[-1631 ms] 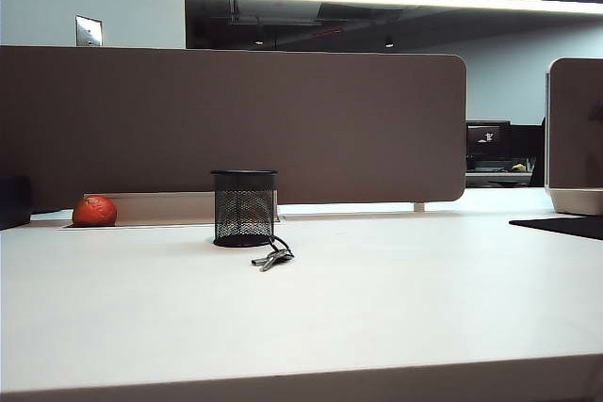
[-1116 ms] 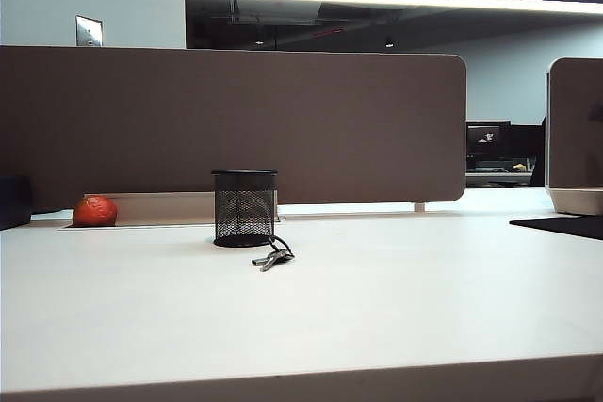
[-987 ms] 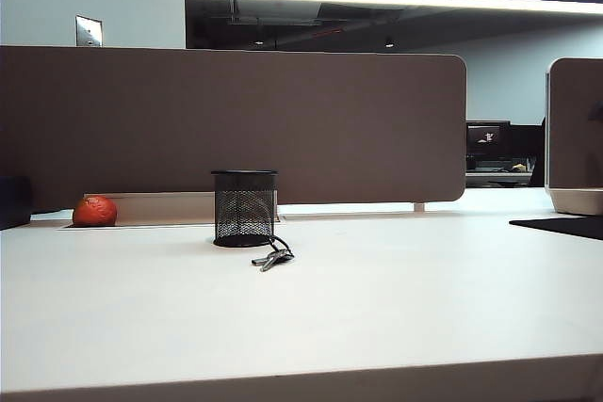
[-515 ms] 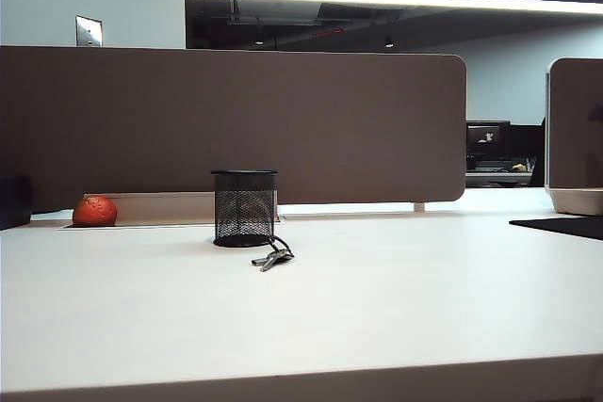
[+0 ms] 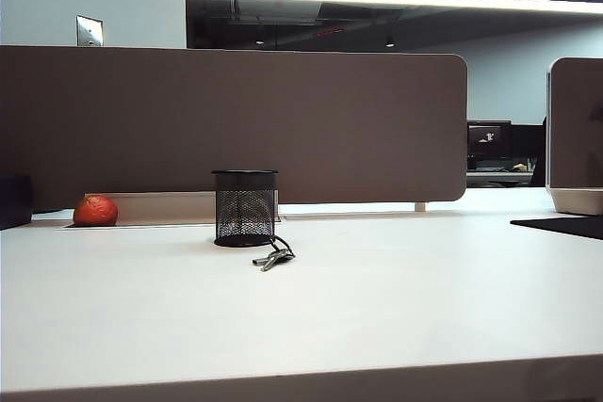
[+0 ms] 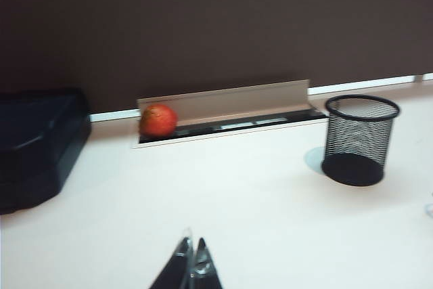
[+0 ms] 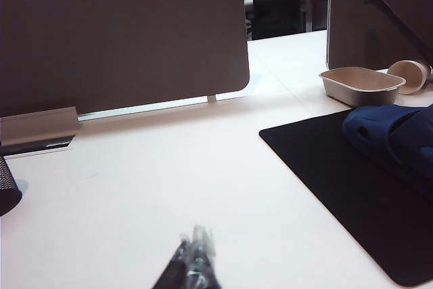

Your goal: Pick up a bunch of keys from the table, then put them into the black basket.

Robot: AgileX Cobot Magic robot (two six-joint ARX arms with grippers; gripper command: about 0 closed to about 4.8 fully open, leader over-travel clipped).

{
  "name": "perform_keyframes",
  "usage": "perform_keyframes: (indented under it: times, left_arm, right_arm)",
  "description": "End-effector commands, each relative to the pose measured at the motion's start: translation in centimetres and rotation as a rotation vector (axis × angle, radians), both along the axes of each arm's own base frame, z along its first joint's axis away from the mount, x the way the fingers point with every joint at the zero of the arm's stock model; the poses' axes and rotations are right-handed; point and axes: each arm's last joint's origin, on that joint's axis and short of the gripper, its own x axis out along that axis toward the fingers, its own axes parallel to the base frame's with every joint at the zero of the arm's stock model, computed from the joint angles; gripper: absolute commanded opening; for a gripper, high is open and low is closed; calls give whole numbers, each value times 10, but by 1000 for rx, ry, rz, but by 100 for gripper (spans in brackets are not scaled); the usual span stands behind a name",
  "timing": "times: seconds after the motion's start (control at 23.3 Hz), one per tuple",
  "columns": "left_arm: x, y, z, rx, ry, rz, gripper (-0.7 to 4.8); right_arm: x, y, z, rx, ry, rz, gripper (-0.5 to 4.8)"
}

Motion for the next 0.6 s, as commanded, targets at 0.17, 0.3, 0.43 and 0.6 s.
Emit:
perform_keyframes:
  times: [0.17,0.3,0.43,0.6]
  left_arm:
    - [-1,-3,2,7,-16,-121,-6]
    - [-1,-4,2,8,-16,-138,-6]
    - [-1,-4,3,9,-17,-146,-6]
    - [-1,-5,2,10,-16,-162,-6]
  right_arm:
    - [-14,1,30,2,15,6,-5]
    - [-18,2,43,3,27,30,-5]
    - [-17,4,57,4,57,91,-5]
    - [-7,6,80,16,136,200,-5]
